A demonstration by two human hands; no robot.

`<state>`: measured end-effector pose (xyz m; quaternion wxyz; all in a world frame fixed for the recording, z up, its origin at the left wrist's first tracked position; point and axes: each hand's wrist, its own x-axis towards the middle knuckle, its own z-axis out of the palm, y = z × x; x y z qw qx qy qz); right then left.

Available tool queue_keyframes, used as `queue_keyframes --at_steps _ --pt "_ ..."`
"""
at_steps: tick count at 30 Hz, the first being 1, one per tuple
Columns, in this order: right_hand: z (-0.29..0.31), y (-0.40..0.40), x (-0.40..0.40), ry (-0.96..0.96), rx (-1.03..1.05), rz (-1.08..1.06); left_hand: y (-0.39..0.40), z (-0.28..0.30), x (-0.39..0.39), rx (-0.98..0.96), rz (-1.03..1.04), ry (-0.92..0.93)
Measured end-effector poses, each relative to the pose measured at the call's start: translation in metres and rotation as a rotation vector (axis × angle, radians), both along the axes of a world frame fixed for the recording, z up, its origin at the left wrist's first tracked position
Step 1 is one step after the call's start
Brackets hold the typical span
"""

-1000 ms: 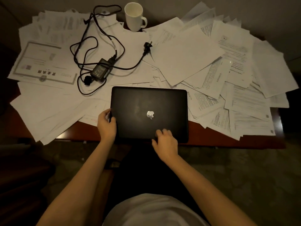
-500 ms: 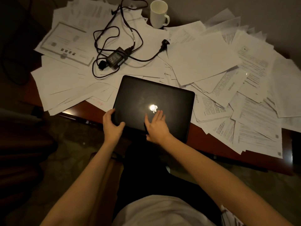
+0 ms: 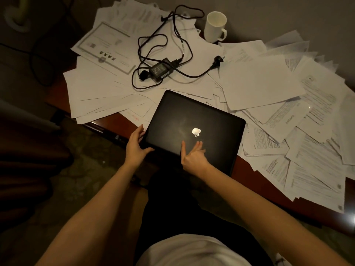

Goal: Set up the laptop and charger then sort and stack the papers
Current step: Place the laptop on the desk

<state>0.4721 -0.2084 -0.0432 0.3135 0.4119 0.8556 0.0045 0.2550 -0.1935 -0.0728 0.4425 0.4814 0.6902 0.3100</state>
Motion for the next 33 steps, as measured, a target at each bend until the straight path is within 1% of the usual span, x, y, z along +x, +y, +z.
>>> queue_keyframes --at_steps 3,7,9,12,14,16,18,19,20,21,22,25,27,30,33 --pt "0.008 0.000 0.001 0.004 0.022 0.036 0.000 0.001 0.000 -0.008 0.008 -0.013" --pt "0.025 0.008 0.009 0.035 -0.038 0.045 0.003 0.002 0.002 0.011 0.029 0.012" --pt "0.037 0.015 0.013 0.022 -0.079 0.059 0.009 0.001 0.003 0.028 0.003 0.081" --pt "0.053 0.021 0.014 0.018 -0.142 0.043 0.019 -0.002 0.007 -0.049 -0.005 0.145" --pt "0.064 0.023 0.017 0.060 -0.167 0.025 0.023 0.000 0.010 -0.115 0.025 0.184" --pt "0.080 0.025 0.023 0.091 -0.113 0.056 0.025 0.004 0.013 -0.136 -0.017 0.256" --pt "0.096 0.034 0.034 0.149 -0.005 0.097 0.026 0.010 0.015 -0.103 -0.137 0.393" --pt "0.103 0.041 0.039 0.212 0.059 0.113 0.026 0.012 0.014 -0.088 -0.190 0.458" --pt "0.115 0.049 0.043 0.221 0.100 0.113 0.028 0.015 0.014 -0.085 -0.236 0.514" --pt "0.126 0.057 0.047 0.242 0.169 0.076 0.030 0.017 0.014 -0.091 -0.277 0.558" --pt "0.134 0.066 0.053 0.305 0.212 0.014 0.033 0.019 0.013 -0.106 -0.316 0.592" --pt "0.149 0.097 0.071 0.475 0.275 -0.303 0.044 0.026 0.015 -0.170 -0.396 0.669" --pt "0.154 0.117 0.076 0.594 0.369 -0.482 0.053 0.032 0.018 -0.229 -0.470 0.759" --pt "0.148 0.142 0.073 0.636 0.502 -0.623 0.063 0.038 0.025 -0.289 -0.579 0.897" --pt "0.137 0.159 0.069 0.628 0.607 -0.688 0.070 0.041 0.035 -0.319 -0.642 1.040"
